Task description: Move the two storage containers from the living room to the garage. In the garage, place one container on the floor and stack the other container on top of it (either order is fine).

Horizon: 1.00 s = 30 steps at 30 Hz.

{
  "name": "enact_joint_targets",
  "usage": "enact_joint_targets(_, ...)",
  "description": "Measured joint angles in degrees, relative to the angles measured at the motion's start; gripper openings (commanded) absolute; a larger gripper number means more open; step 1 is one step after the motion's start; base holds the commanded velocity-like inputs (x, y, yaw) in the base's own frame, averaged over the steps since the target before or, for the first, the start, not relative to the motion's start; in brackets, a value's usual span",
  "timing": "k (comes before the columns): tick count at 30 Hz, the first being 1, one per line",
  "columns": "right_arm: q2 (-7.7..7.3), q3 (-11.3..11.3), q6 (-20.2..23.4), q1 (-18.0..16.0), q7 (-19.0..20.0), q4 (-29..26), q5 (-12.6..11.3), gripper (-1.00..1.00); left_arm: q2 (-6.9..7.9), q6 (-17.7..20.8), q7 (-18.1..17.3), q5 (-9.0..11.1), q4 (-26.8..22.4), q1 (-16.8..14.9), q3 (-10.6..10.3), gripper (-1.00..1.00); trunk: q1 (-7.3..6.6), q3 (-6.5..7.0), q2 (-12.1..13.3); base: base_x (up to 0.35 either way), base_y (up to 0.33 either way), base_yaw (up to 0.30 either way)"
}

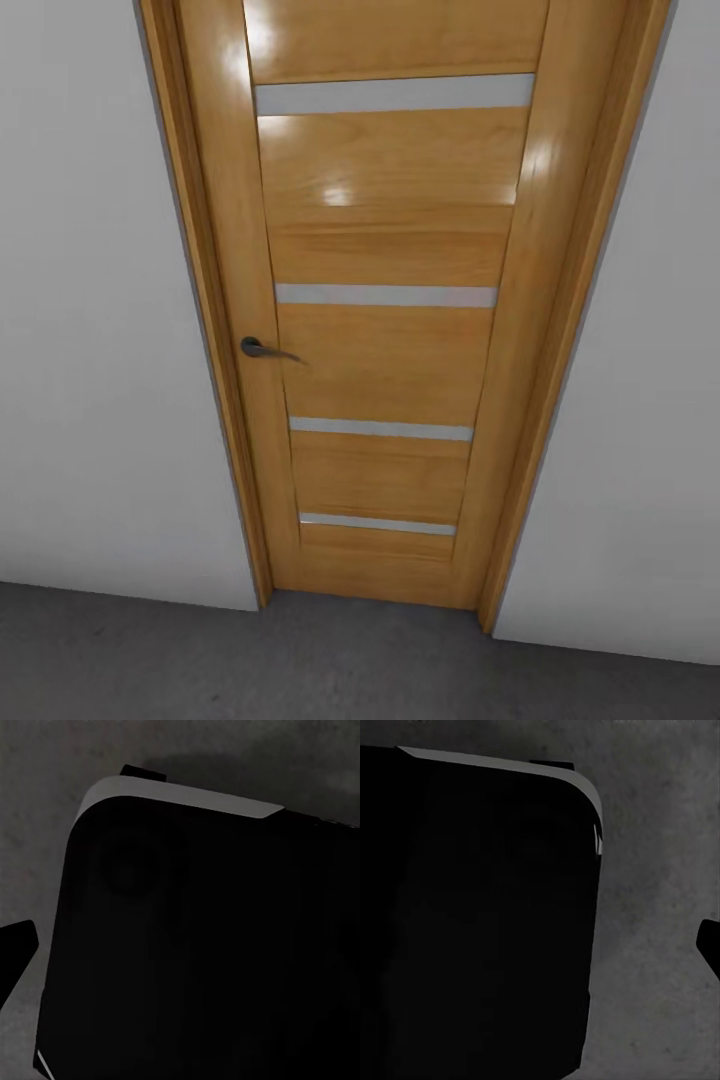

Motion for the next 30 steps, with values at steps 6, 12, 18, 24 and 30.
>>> enact_joint_targets(6,0.00,-0.01,-0.03,0.00,-0.02,0.00,0.02,1.00,-0.04,0.00,-0.03,-0.05,0.01,0.00,0.00,1.00,-0.01,0.00,0.00,0.062,0.046,0.000)
enact_joint_targets(12,0.00,0.05,-0.04,0.00,-0.02,0.00,0.03,1.00,-0.01,0.00,-0.01,-0.01,0.01,0.00,0.00,1.00,-0.01,0.00,0.00,0.084,0.072,0.000)
enact_joint_targets(18,0.00,0.06,-0.04,0.00,-0.02,0.00,0.03,1.00,-0.03,0.00,0.00,-0.05,-0.04,0.00,0.00,1.00,0.00,0.00,0.00,0.011,0.009,0.000)
enact_joint_targets(24,0.08,-0.16,-0.01,0.00,-0.02,0.00,-0.14,1.00,-0.04,0.00,-0.06,-0.09,-0.04,0.00,0.00,1.00,0.00,0.00,0.00,0.001,0.001,-0.010)
enact_joint_targets(30,0.45,-0.36,-0.01,0.00,-0.07,0.00,-0.34,1.00,-0.01,0.02,-0.08,-0.10,-0.05,0.00,0.00,1.00,0.00,0.00,0.00,0.000,0.000,-0.141)
